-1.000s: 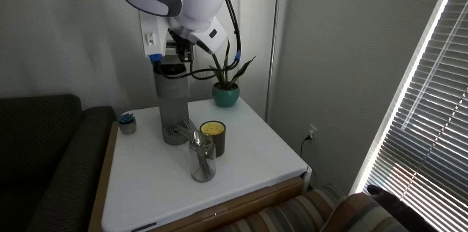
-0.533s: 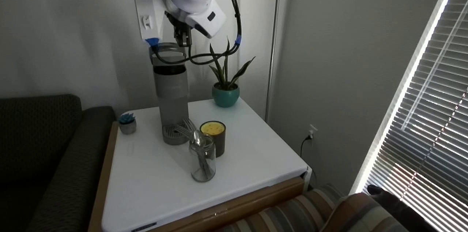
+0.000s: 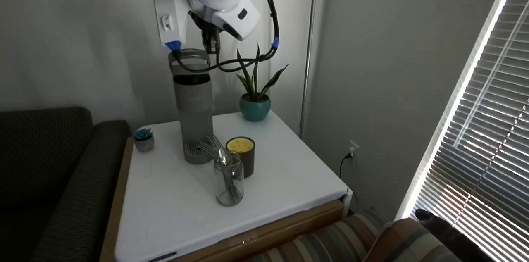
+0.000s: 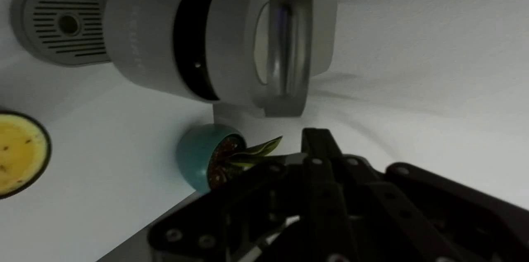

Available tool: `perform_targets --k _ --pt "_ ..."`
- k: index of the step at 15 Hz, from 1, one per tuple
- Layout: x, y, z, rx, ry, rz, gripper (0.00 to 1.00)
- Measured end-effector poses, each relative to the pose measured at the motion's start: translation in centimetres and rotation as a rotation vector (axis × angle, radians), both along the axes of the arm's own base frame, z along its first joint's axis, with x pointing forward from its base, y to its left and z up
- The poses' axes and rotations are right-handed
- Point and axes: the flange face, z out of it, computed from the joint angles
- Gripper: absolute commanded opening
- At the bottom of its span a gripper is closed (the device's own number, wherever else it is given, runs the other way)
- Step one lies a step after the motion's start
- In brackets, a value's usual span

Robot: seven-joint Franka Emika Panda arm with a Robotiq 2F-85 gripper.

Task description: Open the chamber of the coffeemaker

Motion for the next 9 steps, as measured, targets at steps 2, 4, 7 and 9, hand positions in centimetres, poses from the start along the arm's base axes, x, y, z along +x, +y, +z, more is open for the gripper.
perform_targets --k 2,4,7,9 --pt "-0.7 -1.3 -0.3 -0.039 0.020 -0.043 0.00" --pt "-1.3 -1.8 -0.6 -0.052 0.054 -0.064 0.00" --pt "-1.9 -1.5 -1.1 -0.049 0.120 -0.075 0.00" --pt "-2.1 -0.7 -1.5 -0.037 0.148 -0.066 0.00"
